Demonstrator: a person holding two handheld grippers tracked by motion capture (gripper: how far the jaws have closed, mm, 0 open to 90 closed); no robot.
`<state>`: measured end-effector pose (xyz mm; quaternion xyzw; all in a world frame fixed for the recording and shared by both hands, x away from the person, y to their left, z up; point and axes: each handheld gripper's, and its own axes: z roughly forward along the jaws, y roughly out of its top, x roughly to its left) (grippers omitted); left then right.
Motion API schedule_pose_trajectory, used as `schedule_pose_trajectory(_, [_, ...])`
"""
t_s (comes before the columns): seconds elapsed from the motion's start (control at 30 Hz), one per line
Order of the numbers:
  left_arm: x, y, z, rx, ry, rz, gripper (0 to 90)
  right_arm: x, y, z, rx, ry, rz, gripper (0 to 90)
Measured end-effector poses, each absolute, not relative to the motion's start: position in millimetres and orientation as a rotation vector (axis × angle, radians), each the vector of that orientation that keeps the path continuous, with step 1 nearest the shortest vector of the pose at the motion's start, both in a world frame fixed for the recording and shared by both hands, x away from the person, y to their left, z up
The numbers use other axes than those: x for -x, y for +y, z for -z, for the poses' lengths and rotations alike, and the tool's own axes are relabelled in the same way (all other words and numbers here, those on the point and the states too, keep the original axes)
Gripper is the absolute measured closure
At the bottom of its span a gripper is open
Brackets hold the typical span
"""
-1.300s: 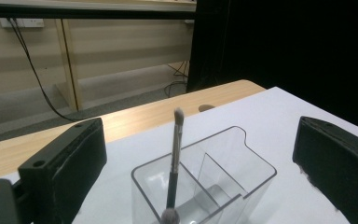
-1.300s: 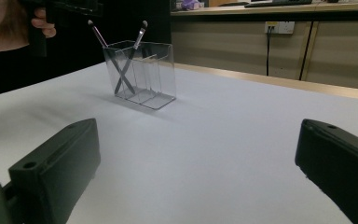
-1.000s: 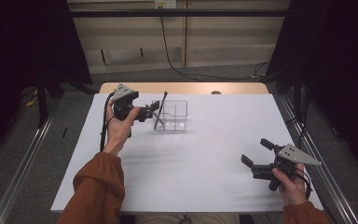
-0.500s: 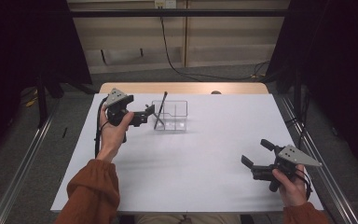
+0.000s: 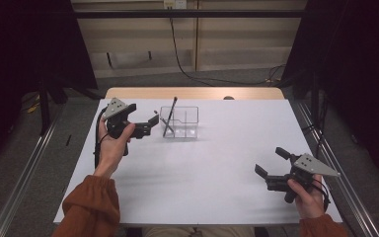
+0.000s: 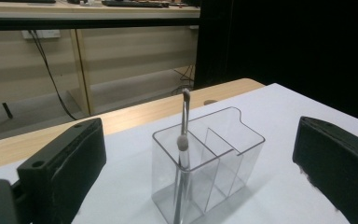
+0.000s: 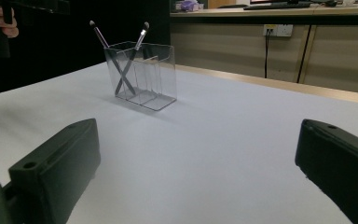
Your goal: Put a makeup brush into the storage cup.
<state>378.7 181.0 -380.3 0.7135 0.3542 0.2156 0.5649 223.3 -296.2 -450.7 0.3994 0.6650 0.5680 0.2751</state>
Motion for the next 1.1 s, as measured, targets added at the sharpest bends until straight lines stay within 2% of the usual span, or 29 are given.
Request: schedule_pose_trajectory(1.1, [-318.5, 224.4, 398.1, -1.657, 0.862, -0.522, 2.8, -223.0, -295.0, 450.5, -1.073, 1.786, -1.52, 0.0])
